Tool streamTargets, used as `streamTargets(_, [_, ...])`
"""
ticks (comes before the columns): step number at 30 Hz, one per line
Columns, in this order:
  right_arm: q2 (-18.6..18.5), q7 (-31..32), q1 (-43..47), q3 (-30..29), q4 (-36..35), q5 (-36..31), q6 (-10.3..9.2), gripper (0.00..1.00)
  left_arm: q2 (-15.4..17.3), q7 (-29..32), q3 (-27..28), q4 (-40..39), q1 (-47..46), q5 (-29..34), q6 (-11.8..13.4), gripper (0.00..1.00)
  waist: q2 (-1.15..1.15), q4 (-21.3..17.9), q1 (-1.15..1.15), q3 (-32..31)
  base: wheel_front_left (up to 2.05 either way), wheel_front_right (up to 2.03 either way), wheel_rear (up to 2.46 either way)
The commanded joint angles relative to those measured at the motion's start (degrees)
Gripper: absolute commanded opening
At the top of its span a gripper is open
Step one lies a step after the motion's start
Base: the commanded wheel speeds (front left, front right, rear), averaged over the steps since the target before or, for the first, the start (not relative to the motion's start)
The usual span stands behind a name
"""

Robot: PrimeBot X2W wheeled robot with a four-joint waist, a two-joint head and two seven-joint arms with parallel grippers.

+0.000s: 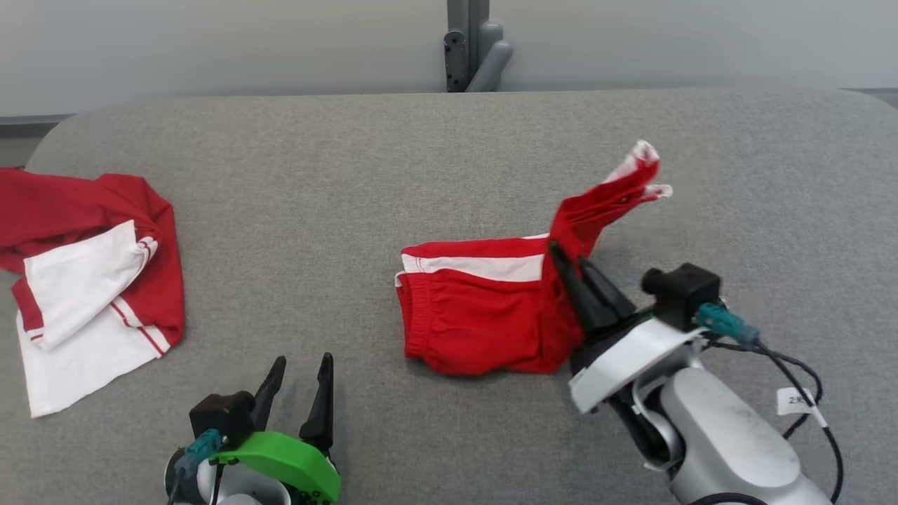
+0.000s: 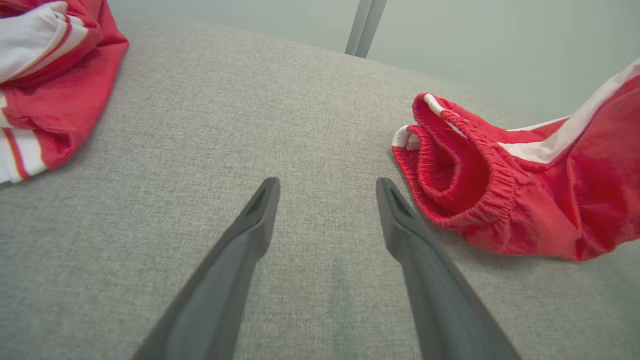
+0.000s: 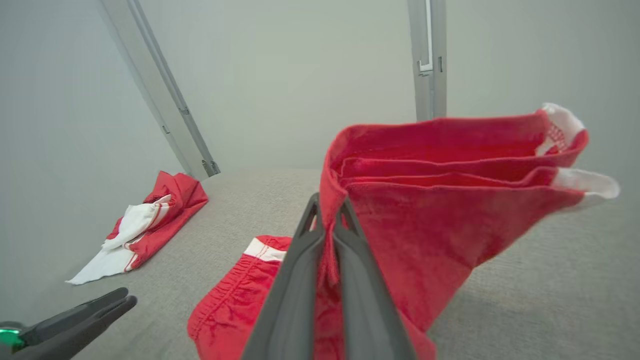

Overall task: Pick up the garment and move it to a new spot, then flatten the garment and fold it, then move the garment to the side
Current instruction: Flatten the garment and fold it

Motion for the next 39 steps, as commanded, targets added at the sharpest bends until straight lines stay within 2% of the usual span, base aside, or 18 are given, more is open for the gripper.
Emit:
streamTargets(1, [-0.25,-0.02,-1.18,2.97,-0.21,0.19,0.00,0.00,0.06,-0.01,-0.06,-0.04,0.91,-0.57,0.16,1.00,0.00,1.70,0.00,-0.15,0.00,0.00,0.00])
streamTargets(6, [0.08,-0.02,-4.10,14.09,3.44,2.32,0.00,0.00,-0.23,-0.01,-0.47,0.04,0.80,-1.07,0.16,1.00,0.00,4.81,0.00,0.35,0.00,0.00,0.00])
streamTargets(11, [0.73,-0.02,-5.75,20.78,9.87,3.53,0.00,0.01,-0.40,0.00,-0.66,0.08,0.71,-1.04,0.16,1.00,0.00,6.75,0.00,0.80,0.00,0.00,0.00])
streamTargets(12, [0.90,-0.02,-5.92,21.30,11.29,3.99,0.00,0.35,-0.41,-0.01,-0.56,0.10,0.70,-1.00,0.16,1.00,0.00,6.87,0.00,0.87,0.00,0.00,0.00])
streamTargets(13, [1.18,-0.02,-6.10,21.30,12.49,4.48,-0.02,0.93,-0.44,0.00,-0.40,0.09,0.68,-0.90,0.16,1.00,0.00,6.90,0.00,0.90,0.00,0.00,0.00])
streamTargets(14, [1.26,-0.02,-6.14,21.51,13.94,4.56,-0.02,1.00,-0.45,-0.01,-0.23,0.10,0.68,-0.77,0.16,1.00,0.00,6.85,0.00,0.92,0.00,0.00,0.00])
streamTargets(19, [1.90,-0.02,-5.51,18.07,13.61,5.16,-0.02,1.00,-0.46,-0.01,2.04,-0.20,0.86,0.08,0.16,1.00,0.00,5.08,0.00,0.49,0.00,0.00,0.00])
streamTargets(23, [0.44,-0.02,-2.41,9.03,10.30,3.01,-0.02,1.00,-0.46,0.00,4.85,-0.98,1.47,2.38,0.16,1.00,0.00,2.65,0.00,-0.51,0.00,0.00,0.00])
streamTargets(31, [0.49,-0.02,5.97,-8.65,7.18,-4.45,0.00,1.00,-0.54,0.00,10.69,-2.97,3.31,8.02,0.16,1.00,0.00,-1.97,0.00,-2.94,0.00,0.00,0.00])
streamTargets(32, [0.49,-0.02,5.97,-8.65,7.18,-4.45,0.00,1.00,-0.54,0.00,10.69,-2.97,3.31,8.02,0.16,1.00,0.00,-1.97,0.00,-2.94,0.00,0.00,0.00])
streamTargets(33, [0.93,-0.02,7.86,-12.15,6.32,-6.55,0.00,1.00,-0.53,0.00,11.62,-3.28,3.93,9.11,0.16,1.00,0.00,-2.80,0.00,-3.51,0.00,0.00,0.00])
streamTargets(35, [1.54,-0.02,9.78,-15.36,5.63,-7.93,0.00,1.00,-0.54,0.00,11.96,-3.56,4.43,9.87,0.16,1.00,0.00,-3.42,0.00,-3.96,0.00,0.00,0.00])
streamTargets(39, [3.11,-0.02,13.32,-19.36,4.25,-10.32,0.00,1.00,-0.52,0.00,12.88,-3.90,5.69,10.60,0.16,1.00,0.00,-4.33,0.00,-4.78,0.00,0.00,0.00])
